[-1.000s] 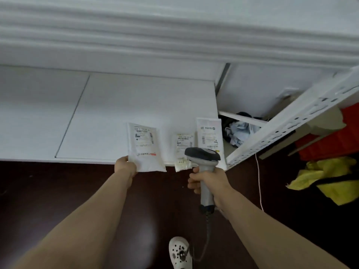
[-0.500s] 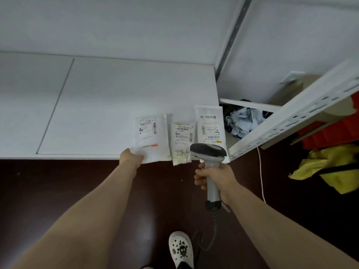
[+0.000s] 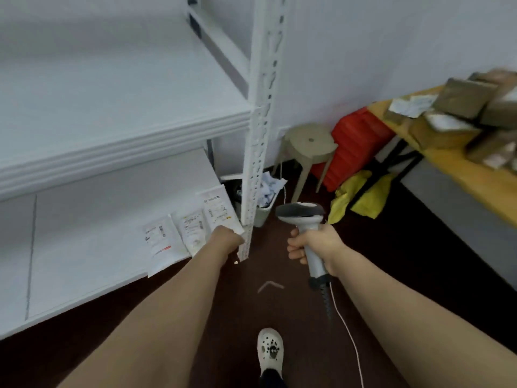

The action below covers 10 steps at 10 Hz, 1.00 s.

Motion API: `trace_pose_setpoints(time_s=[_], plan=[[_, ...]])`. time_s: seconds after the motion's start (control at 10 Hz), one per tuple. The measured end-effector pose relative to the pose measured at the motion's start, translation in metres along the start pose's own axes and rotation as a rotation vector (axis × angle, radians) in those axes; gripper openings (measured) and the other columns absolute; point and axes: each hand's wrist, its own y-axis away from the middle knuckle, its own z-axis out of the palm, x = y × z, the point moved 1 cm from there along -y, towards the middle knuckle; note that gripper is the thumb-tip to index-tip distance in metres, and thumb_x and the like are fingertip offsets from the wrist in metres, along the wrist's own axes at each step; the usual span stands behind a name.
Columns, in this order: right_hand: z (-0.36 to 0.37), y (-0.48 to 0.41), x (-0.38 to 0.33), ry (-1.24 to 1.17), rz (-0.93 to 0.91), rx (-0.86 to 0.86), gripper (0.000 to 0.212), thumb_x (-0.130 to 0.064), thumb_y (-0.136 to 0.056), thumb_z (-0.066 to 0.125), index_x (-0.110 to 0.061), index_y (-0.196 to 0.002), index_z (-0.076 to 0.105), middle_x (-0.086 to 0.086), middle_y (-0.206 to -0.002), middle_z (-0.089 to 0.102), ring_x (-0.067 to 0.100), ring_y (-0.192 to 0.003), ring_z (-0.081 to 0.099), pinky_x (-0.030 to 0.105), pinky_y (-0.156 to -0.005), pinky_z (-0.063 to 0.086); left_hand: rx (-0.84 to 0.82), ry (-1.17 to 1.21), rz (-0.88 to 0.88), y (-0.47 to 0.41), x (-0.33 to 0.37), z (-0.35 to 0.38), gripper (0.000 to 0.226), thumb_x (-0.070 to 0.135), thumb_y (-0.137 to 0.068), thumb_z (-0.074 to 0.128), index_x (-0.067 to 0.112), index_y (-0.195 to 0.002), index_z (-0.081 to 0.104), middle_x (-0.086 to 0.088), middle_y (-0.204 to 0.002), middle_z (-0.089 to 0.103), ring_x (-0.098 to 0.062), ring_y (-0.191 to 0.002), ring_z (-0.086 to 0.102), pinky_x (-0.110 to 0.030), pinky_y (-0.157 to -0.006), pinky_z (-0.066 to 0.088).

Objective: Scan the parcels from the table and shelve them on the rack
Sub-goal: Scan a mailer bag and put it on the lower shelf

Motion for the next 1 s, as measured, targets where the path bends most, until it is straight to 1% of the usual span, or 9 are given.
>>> trace_pose_setpoints(time_s=[0.1, 0.2, 0.3, 0.4, 0.5, 0.6, 0.7, 0.8, 1.0], plan=[[-0.065, 0.037, -0.002, -0.060, -0.029, 0.111, 0.016, 0.005, -0.083, 0.064, -0.008, -0.081, 0.055, 0.011, -0.066, 0.063, 0.018, -0.047, 0.061, 0.023, -0.044, 0.044, -0.099, -0.029, 0.079, 0.033, 0.053, 0.046, 0.023, 0.005, -0.086, 0.064, -0.004, -0.106, 0.058, -0.022, -0.085, 0.057, -0.030, -0.077, 0.059, -0.035, -0.064, 0.049], [-0.134, 0.067, 0.002, -0.112, -0.051, 0.219, 0.016, 0.007, -0.083, 0.063, -0.006, -0.078, 0.055, 0.013, -0.066, 0.062, 0.020, -0.049, 0.061, 0.024, -0.045, 0.046, -0.176, -0.105, 0.183, 0.059, 0.108, 0.096, 0.013, 0.003, -0.087, 0.062, 0.006, -0.086, 0.049, -0.011, -0.071, 0.049, -0.024, -0.064, 0.050, -0.030, -0.061, 0.041], [-0.208, 0.091, 0.012, -0.166, -0.050, 0.306, 0.012, 0.007, -0.084, 0.062, 0.000, -0.075, 0.058, 0.017, -0.067, 0.062, 0.025, -0.054, 0.062, 0.032, -0.054, 0.052, -0.235, -0.133, 0.286, 0.092, 0.164, 0.151, 0.009, 0.004, -0.088, 0.062, 0.008, -0.087, 0.053, -0.013, -0.090, 0.056, -0.024, -0.084, 0.055, -0.033, -0.075, 0.048], [-0.287, 0.111, 0.031, -0.239, -0.030, 0.377, 0.008, 0.005, -0.085, 0.063, 0.003, -0.079, 0.059, 0.020, -0.070, 0.062, 0.027, -0.055, 0.063, 0.033, -0.056, 0.054, -0.262, -0.233, 0.353, 0.117, 0.221, 0.223, 0.014, 0.004, -0.088, 0.061, 0.010, -0.079, 0.052, -0.019, -0.100, 0.062, -0.033, -0.101, 0.064, -0.037, -0.080, 0.052], [-0.369, 0.130, 0.058, -0.318, -0.027, 0.451, 0.008, 0.004, -0.085, 0.064, 0.002, -0.079, 0.059, 0.020, -0.070, 0.062, 0.027, -0.055, 0.063, 0.032, -0.054, 0.054, -0.327, -0.251, 0.396, 0.129, 0.255, 0.303, 0.010, 0.002, -0.089, 0.059, 0.003, -0.099, 0.057, -0.026, -0.122, 0.061, -0.037, -0.115, 0.059, -0.039, -0.090, 0.051], [-0.448, 0.147, 0.091, -0.368, -0.006, 0.535, 0.009, 0.004, -0.086, 0.063, 0.000, -0.078, 0.059, 0.018, -0.069, 0.062, 0.027, -0.057, 0.063, 0.031, -0.052, 0.053, -0.452, -0.333, 0.393, 0.157, 0.285, 0.399, 0.040, 0.005, -0.093, 0.055, -0.009, -0.130, 0.048, -0.029, -0.128, 0.056, -0.039, -0.120, 0.055, -0.043, -0.103, 0.041], [-0.514, 0.163, 0.121, -0.486, -0.002, 0.616, 0.014, 0.007, -0.087, 0.059, -0.001, -0.076, 0.055, 0.016, -0.066, 0.056, 0.026, -0.052, 0.057, 0.030, -0.048, 0.046, -0.554, -0.419, 0.414, 0.179, 0.309, 0.483, 0.043, 0.008, -0.097, 0.051, -0.006, -0.136, 0.043, -0.025, -0.136, 0.051, -0.036, -0.125, 0.050, -0.042, -0.104, 0.040], [-0.567, 0.173, 0.151, -0.610, 0.006, 0.713, 0.017, 0.011, -0.087, 0.056, -0.002, -0.076, 0.052, 0.014, -0.066, 0.052, 0.025, -0.051, 0.051, 0.028, -0.045, 0.041, -0.599, -0.480, 0.445, 0.198, 0.329, 0.553, 0.039, 0.013, -0.091, 0.063, 0.000, -0.127, 0.054, -0.017, -0.122, 0.059, -0.027, -0.108, 0.057, -0.039, -0.096, 0.046], [-0.650, 0.167, 0.194, -0.719, 0.023, 0.863, 0.019, 0.010, -0.086, 0.054, -0.002, -0.072, 0.052, 0.016, -0.067, 0.054, 0.025, -0.051, 0.053, 0.028, -0.046, 0.040, -0.656, -0.664, 0.547, 0.212, 0.361, 0.676, 0.053, 0.014, -0.088, 0.068, 0.004, -0.136, 0.047, -0.015, -0.135, 0.050, -0.032, -0.123, 0.048, -0.040, -0.101, 0.044]])
